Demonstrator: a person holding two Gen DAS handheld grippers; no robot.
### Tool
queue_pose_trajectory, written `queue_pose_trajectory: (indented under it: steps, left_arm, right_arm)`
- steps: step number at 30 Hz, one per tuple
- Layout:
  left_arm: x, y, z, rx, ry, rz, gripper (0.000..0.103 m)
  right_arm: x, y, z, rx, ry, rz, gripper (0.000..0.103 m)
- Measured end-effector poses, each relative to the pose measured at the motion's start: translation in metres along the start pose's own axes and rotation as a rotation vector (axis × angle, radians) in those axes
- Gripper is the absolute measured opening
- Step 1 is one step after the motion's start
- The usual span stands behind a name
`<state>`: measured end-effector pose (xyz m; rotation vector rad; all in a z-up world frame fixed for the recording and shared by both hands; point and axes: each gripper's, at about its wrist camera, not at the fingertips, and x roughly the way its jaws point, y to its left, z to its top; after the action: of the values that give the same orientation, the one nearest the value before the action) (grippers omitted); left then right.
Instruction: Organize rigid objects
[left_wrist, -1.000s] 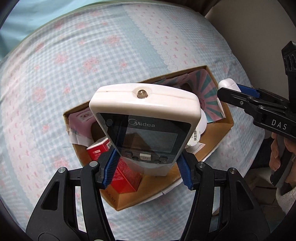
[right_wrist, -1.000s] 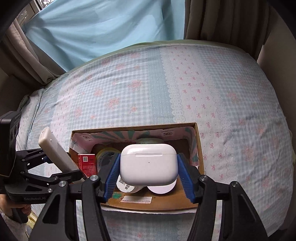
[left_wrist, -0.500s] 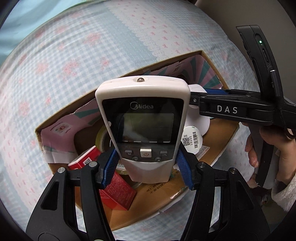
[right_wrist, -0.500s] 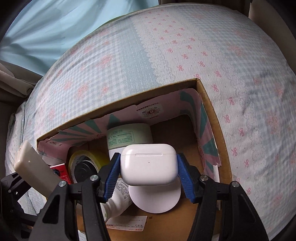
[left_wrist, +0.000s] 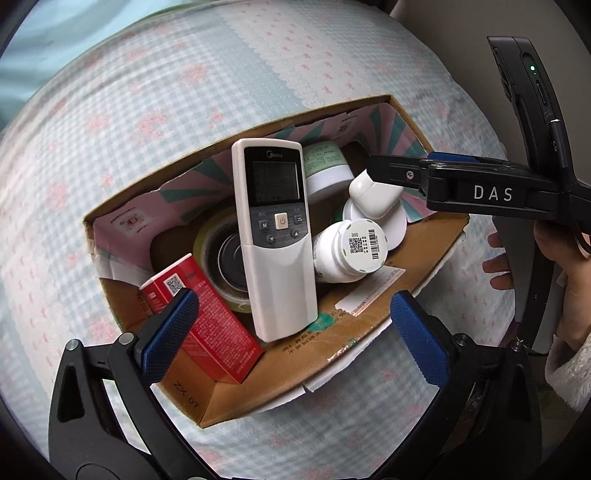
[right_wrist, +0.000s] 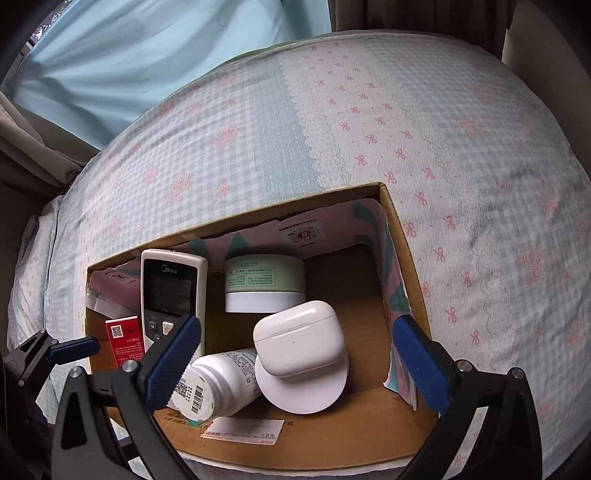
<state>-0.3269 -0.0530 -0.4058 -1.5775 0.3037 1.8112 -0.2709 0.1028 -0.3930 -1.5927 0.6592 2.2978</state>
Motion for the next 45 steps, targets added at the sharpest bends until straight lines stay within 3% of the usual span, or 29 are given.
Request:
queue_pose_trajectory:
  steps: [10, 19, 26, 35, 40, 45]
  left_arm:
    - [-0.031, -0.004, -0.012, -0.028, -0.051, 0.024, 0.103]
    - [-0.097, -0.017, -0.041, -0.086, -0.133, 0.089, 0.103]
    - [-0.18, -0.045, -0.056, -0.167, -0.27, 0.152, 0.103]
    - [-0.303, -0.12, -0.071, -0.258, -0.547, 0.233, 0.103]
    - [-0.333, -0.157, -0.074, -0.276, -0.636, 0.259, 0.103]
    - [-0.34, -0.186, -0.085, -0.289, -0.706, 0.277, 0.103]
  right_arm:
    - [-0.027, 0.008, -0.003, -0.021, -0.028, -0.003, 0.103]
    - [-0.079, 0.026, -0.01, -0.08, -0.081, 0.008, 0.103]
    - [-0.166, 0.038, -0.017, -0.159, -0.163, -0.02, 0.103]
    - [-0.313, 0.045, -0.038, -0.298, -0.346, -0.047, 0.103]
    - [-0.371, 0.035, -0.054, -0.287, -0.455, -0.065, 0.103]
    - [-0.396, 0.022, -0.071, -0.286, -0.523, -0.11, 0.103]
